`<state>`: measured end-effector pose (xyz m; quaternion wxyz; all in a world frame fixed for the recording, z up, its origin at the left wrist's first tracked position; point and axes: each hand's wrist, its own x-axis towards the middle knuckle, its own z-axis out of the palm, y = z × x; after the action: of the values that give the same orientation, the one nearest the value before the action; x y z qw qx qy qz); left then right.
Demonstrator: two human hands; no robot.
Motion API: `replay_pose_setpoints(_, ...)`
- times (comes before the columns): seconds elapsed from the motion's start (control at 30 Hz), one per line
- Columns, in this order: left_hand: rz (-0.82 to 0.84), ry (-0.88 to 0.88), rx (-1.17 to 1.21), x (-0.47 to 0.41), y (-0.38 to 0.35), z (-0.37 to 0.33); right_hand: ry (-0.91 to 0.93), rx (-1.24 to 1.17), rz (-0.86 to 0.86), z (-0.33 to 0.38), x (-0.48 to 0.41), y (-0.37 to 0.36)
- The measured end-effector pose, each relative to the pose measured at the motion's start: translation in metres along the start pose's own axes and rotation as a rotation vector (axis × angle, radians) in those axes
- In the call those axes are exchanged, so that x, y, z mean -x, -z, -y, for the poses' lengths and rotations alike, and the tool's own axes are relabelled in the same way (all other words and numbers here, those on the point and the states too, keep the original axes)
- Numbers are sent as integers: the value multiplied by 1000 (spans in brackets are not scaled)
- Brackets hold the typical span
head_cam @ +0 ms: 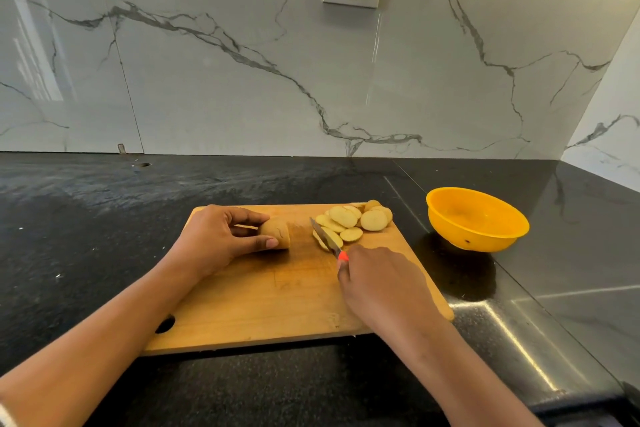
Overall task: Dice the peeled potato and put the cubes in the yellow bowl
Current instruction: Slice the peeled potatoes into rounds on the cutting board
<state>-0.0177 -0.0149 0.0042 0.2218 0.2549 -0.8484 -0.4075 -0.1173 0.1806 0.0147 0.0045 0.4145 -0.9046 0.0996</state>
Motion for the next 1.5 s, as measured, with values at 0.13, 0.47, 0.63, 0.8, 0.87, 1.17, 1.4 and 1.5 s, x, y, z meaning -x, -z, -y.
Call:
replay_pose_setpoints(0.13, -71, -34, -97, 1, -3, 0, 69, -76, -73, 8, 4, 1)
replay_pose_setpoints(0.47, -26, -74, -123, 0, 5, 1, 127, -94, -85, 25, -1, -2)
replay_pose_setpoints(0.63, -51, -85, -138, -1, 3, 2, 129, -70, -51, 30, -4, -1)
replay_pose_setpoints(0.8, -64, -78, -117, -2, 3, 4, 129, -33, -30, 35, -5, 1)
replay_pose_setpoints(0.87, -67, -70, -113, -1, 2, 3, 134, -19, -20, 36, -5, 3)
replay_pose_setpoints(1.17, -78, -63, -133, -1, 1, 2, 140, 1, 15, 39, -3, 8)
replay_pose_setpoints(1.4, -79, -88, -130, 0, 1, 1, 162, 59, 57, 44, -1, 14)
replay_pose_setpoints(1.5, -85, -96, -129, 1, 1, 1, 151, 92, 105, 51, -9, 19)
